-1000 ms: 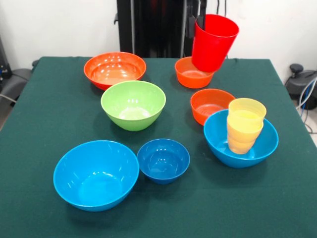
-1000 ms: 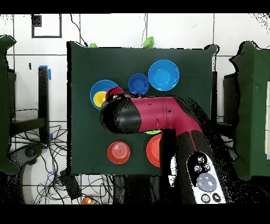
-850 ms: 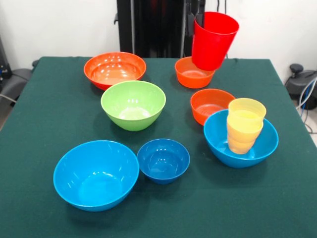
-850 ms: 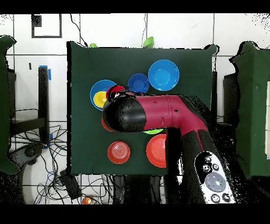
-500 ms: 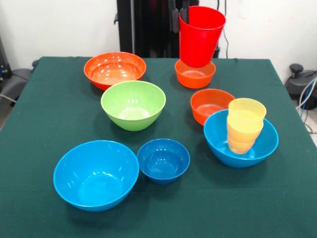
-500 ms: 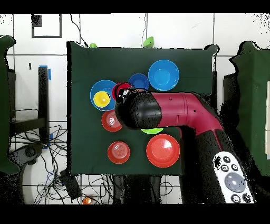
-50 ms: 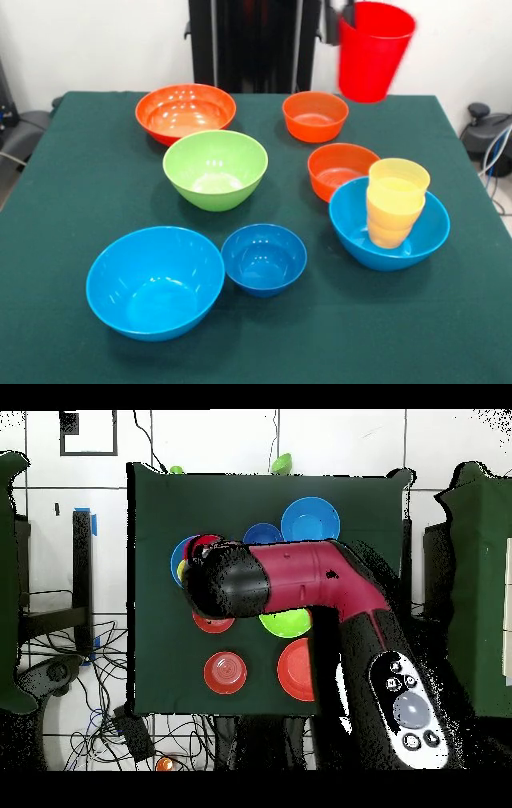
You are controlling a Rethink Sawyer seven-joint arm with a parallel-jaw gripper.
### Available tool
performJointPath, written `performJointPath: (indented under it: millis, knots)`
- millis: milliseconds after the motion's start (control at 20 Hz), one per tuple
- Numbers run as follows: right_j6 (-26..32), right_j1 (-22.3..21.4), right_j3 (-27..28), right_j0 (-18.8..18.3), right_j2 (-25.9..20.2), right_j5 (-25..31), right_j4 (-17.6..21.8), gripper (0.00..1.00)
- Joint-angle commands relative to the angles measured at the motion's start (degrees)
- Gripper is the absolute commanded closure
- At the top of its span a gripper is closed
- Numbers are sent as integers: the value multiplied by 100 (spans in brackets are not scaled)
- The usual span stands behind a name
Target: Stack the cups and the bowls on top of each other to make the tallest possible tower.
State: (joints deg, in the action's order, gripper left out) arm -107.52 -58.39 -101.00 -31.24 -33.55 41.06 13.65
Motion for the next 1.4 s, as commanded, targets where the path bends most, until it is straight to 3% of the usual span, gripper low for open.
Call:
performJointPath:
  millis: [50,350,550,900,1400]
  knots:
    - [17,484,309,521,-372,271,-175,100]
    - [-555,698,493,1051,-98,-159,-288,100]
    - [-573,914,539,1271,239,-240,-14,100]
    - [-264,1156,162,1123,369,-737,233,100]
    - [150,1335,285,989,367,-664,373,100]
